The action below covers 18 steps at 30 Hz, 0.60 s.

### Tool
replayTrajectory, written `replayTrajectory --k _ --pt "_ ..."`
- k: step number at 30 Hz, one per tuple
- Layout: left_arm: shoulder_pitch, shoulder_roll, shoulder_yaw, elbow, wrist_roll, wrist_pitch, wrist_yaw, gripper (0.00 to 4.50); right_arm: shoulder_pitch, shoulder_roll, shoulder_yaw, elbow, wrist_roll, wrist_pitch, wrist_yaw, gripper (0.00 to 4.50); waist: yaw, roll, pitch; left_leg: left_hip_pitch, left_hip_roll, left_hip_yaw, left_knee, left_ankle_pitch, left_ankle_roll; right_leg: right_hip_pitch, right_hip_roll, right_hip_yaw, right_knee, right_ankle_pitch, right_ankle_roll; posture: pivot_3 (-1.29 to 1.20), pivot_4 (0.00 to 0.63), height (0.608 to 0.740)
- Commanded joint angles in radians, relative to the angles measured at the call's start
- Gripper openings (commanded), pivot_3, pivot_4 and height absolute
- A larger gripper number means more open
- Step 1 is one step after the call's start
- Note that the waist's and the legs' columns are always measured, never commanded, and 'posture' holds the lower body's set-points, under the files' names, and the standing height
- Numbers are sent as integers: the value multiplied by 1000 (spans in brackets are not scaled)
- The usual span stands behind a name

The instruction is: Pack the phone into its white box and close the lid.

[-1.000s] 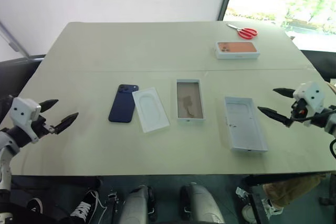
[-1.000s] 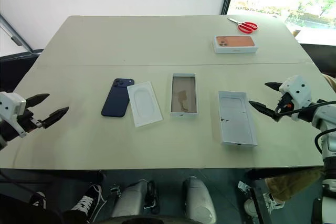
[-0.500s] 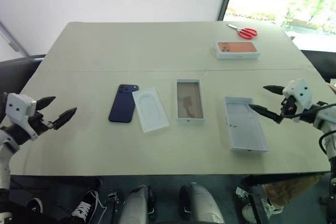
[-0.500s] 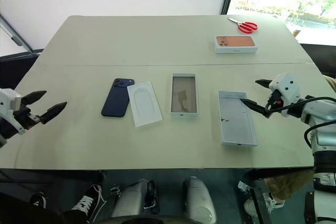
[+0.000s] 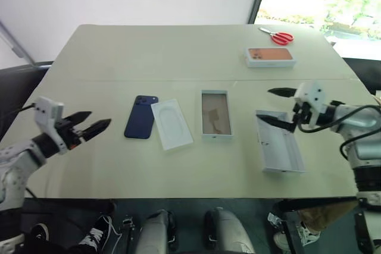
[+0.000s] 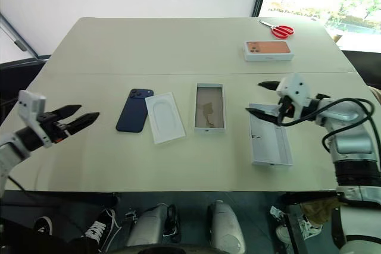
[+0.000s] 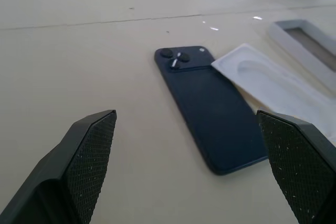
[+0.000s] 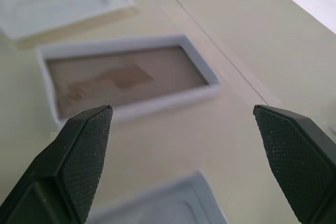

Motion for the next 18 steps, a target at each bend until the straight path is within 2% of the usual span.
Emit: replayTrajectory --k 1,4,9,14,18 --pt "-68 -36 -43 -75 -36 64 68 4476 -20 44 47 -84 11 15 2 4500 10 -1 0 0 0 0 1 0 0 0 0 0 0 0 0 0 150 740" --pt "-103 -68 -46 -112 -119 174 102 4476 -31 69 58 -101 9 32 -14 4500 15 -1 0 0 -1 0 1 1 -1 0 0 0 0 0 1 0 150 740" --pt "-106 -170 4 -127 -437 470 228 4476 -35 72 59 -72 -8 8 -23 4500 16 -1 0 0 -1 -1 3 1 -1 2 0 -1 0 0 1 0 150 740" --pt "-42 -215 9 -175 -530 552 352 4476 -25 67 45 -65 -7 4 -34 4500 15 -1 1 0 -1 -1 3 2 -1 2 2 -1 1 0 2 0 150 740" --pt "-15 -204 -26 -184 -464 510 365 4476 -14 67 44 -59 -14 -7 -43 4500 16 -1 1 1 0 -2 3 2 -2 3 3 -1 1 0 2 0 150 740"
